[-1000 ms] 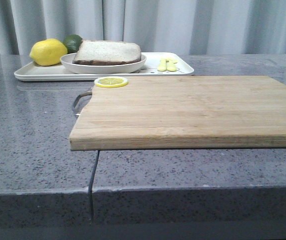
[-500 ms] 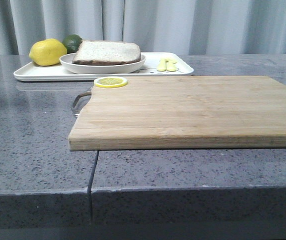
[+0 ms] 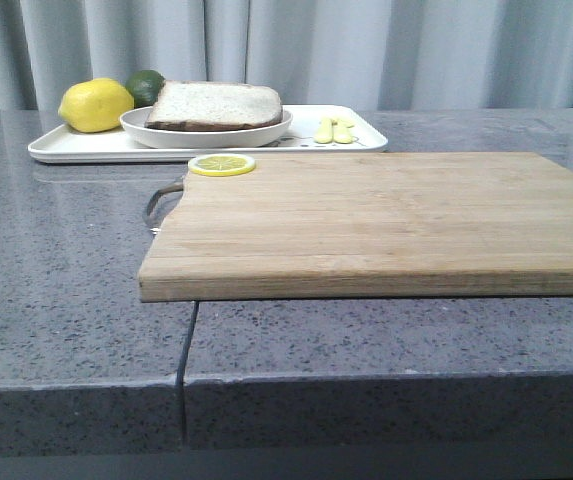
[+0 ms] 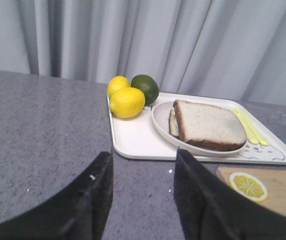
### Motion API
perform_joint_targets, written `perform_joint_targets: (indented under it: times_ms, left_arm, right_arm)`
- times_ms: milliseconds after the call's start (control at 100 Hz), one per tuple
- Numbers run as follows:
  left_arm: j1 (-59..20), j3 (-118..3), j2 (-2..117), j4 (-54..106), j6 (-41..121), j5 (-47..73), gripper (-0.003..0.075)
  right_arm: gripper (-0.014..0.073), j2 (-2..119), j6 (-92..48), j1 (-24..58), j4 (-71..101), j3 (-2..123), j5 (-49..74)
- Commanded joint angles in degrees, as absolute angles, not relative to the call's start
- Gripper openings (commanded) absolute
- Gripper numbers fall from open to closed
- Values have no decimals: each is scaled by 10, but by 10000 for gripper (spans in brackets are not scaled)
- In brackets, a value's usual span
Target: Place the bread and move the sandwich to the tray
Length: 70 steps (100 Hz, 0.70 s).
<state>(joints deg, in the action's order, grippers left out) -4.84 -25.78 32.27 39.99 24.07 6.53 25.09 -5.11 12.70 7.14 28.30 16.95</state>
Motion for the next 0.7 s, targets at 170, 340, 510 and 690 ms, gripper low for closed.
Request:
perform_joint_targets:
  times_ms: [170, 340, 510, 690]
  left_arm:
    - [-54, -199, 253, 409, 244, 26, 272]
    - [-54, -199, 242, 409, 244, 25, 192]
    - [-54, -199, 242, 409, 244, 25, 11]
    - [-54, -199, 242, 413, 244, 26, -19]
  right_arm:
    - [411, 253, -52, 122, 53, 294, 118]
    - [100, 253, -52, 122, 53, 286, 114]
    - [-113, 253, -52, 122, 53, 286, 114]
    - [-117, 253, -52, 122, 53, 286, 115]
